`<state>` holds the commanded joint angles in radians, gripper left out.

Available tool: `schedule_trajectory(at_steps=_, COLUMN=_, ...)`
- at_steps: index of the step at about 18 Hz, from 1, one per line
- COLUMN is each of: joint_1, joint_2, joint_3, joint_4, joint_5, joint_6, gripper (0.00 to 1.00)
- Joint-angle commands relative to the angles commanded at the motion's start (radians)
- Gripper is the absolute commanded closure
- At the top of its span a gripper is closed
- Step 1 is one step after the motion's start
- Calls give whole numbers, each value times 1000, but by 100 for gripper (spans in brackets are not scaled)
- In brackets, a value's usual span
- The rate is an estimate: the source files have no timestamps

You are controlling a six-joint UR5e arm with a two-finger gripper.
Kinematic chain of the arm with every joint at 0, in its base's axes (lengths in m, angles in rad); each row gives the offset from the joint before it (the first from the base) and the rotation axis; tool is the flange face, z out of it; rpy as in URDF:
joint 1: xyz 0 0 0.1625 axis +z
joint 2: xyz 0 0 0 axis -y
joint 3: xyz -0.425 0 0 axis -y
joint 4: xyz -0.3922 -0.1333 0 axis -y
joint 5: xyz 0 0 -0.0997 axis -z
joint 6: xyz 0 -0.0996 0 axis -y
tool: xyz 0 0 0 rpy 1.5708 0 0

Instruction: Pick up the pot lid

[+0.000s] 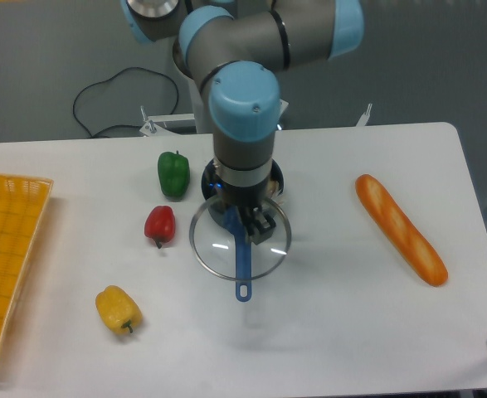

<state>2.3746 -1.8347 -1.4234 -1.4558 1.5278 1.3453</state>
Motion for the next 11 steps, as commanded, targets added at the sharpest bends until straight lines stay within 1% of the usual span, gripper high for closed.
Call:
schedule_trajectory(at_steps=5, joint_1=-2, joint_2=9, joint_3=-29, joint_4=6, joint_5=-8, joint_6=-9, gripper=60)
schedule_trajectory(at_steps=11, joint_1=0, joint_2=12, joint_3=-40, joint_4=6, joint_5=-11, joint_6=-9, gripper=60)
